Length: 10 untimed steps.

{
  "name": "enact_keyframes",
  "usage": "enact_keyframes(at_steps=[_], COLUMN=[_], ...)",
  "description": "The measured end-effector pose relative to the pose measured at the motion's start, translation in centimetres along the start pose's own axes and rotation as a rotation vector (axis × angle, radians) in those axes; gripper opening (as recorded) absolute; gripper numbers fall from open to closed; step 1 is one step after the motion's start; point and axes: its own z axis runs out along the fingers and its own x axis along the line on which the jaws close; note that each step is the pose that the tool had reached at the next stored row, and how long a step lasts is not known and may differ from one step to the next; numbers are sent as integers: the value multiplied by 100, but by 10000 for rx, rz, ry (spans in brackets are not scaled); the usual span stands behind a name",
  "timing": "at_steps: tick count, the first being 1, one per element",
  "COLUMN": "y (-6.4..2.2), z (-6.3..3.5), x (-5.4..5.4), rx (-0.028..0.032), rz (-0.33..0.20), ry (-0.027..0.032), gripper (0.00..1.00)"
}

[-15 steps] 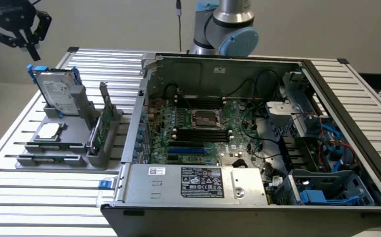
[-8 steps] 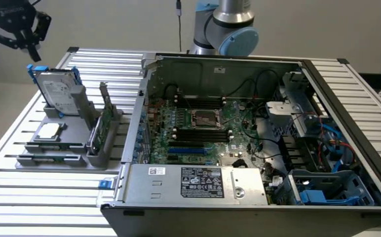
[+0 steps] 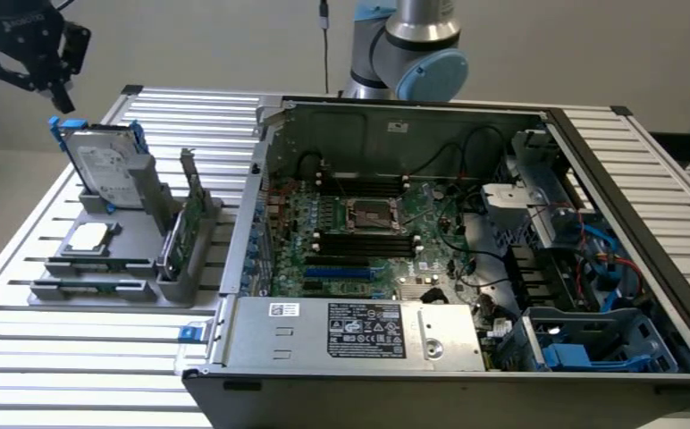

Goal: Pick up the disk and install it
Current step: 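Pick up the disk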

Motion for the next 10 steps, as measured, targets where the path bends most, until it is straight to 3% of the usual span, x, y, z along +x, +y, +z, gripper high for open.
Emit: enact_keyframes(at_steps=[10], y=[3], z=[8], x=[2], rx=[78], rz=[-1672], ry=[185], gripper=[11])
